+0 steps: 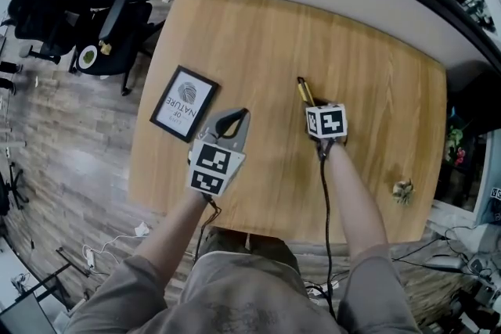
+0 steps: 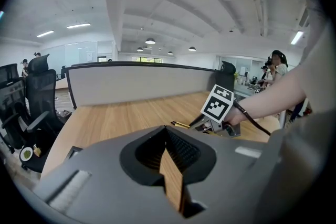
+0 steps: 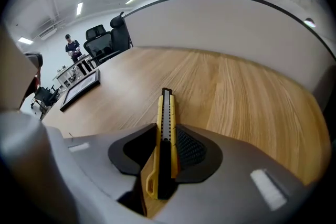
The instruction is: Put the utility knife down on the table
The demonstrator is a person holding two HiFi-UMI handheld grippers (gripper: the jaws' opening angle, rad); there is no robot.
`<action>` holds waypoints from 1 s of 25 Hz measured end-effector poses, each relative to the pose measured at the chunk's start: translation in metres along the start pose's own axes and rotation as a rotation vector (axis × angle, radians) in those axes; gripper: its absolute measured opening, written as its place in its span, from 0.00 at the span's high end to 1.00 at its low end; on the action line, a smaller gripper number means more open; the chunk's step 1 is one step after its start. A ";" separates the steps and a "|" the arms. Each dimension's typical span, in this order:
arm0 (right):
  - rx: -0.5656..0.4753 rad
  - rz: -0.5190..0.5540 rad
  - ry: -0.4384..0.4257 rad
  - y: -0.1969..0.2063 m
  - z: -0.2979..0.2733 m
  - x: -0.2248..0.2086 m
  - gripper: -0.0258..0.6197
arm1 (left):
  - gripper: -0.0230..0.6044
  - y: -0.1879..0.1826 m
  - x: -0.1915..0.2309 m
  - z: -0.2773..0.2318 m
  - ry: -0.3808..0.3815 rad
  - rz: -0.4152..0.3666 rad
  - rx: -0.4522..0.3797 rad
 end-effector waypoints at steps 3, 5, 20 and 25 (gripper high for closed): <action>-0.009 -0.017 0.004 0.006 -0.001 -0.002 0.77 | 0.96 0.005 0.002 0.002 -0.004 -0.001 0.004; -0.020 -0.027 0.008 0.003 0.002 0.000 0.77 | 0.96 0.004 0.006 0.005 -0.006 -0.006 0.000; -0.501 0.030 -0.051 -0.130 0.210 0.053 0.87 | 0.96 -0.107 -0.008 0.045 0.033 -0.134 -0.174; -0.678 0.071 -0.078 -0.151 0.309 0.091 0.90 | 0.96 -0.147 -0.030 0.072 0.064 -0.184 -0.251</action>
Point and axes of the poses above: the fingertips, and each gripper's own axes: z backward along the fingers, x to its left, y out of its underside, the point moved 4 cm from there along z, backward along the fingers, and after that the axes turned 13 degrees about -x, right-handed, at the moved point
